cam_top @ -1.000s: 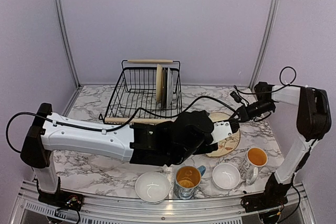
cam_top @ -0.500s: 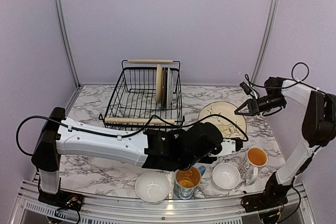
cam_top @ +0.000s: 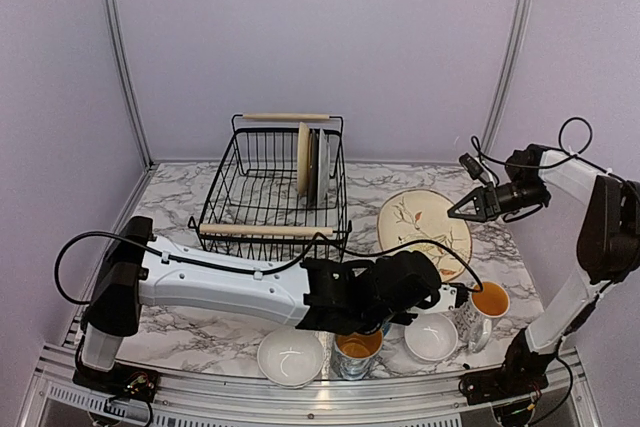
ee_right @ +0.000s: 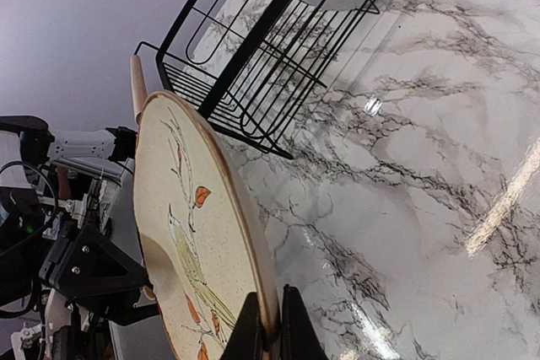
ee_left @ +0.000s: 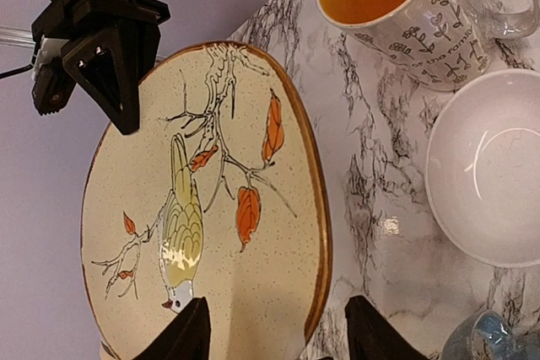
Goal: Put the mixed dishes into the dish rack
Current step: Pass from the right arm to the left
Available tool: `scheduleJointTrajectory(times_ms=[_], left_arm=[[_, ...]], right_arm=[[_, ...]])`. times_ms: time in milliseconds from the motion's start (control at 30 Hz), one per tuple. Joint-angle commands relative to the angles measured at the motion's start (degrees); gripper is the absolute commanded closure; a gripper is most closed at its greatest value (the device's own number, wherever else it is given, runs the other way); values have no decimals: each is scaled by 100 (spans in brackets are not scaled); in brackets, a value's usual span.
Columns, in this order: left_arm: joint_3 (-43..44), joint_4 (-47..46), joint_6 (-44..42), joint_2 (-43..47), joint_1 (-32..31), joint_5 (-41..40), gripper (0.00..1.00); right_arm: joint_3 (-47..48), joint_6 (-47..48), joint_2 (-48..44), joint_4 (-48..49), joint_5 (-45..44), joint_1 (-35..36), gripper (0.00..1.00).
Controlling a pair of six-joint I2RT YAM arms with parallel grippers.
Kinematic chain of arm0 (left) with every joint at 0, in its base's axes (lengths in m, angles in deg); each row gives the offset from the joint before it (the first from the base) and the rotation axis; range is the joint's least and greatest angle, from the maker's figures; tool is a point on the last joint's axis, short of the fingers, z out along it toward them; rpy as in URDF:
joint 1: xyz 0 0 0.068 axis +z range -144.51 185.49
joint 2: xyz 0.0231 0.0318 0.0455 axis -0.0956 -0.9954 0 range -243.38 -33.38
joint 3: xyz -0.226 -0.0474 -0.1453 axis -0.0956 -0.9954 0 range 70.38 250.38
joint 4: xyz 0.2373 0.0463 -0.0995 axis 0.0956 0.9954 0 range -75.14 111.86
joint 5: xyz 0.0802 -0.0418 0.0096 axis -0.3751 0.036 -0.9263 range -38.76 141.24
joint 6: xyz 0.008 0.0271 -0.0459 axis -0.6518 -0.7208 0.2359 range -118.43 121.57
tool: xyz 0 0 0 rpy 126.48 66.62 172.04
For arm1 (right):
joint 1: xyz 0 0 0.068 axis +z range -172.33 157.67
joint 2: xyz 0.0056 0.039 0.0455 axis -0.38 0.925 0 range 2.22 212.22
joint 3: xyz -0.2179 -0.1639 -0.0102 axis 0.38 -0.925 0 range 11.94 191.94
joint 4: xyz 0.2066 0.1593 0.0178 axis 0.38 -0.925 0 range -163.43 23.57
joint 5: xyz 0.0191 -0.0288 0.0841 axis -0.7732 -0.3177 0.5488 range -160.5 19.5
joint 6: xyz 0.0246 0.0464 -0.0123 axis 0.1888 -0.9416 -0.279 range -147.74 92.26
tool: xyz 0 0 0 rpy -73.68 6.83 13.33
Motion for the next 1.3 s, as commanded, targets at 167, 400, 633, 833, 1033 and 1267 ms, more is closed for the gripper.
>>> scheduleJointTrajectory(times_ms=[167, 400, 633, 833, 1033, 1267], left_arm=[[315, -394, -589, -493, -30, -1030, 61], [273, -942, -989, -469, -30, -1355, 77], [-34, -2083, -1749, -366, -58, -1555, 100], [-194, -3044, -2261, -205, -72, -1526, 100], [-246, -3267, -2293, -3, -57, -1347, 100], [-507, -3013, -1684, 462, -63, -1054, 100]], right_arm=[[226, 46, -279, -310, 883, 34, 100], [128, -1, -220, -224, 925, 44, 100], [82, -20, -45, -192, 929, 48, 100], [223, 135, 16, -279, 881, 23, 65], [440, 195, -378, -195, 848, -101, 50], [646, 352, -515, -136, 1259, -690, 46]])
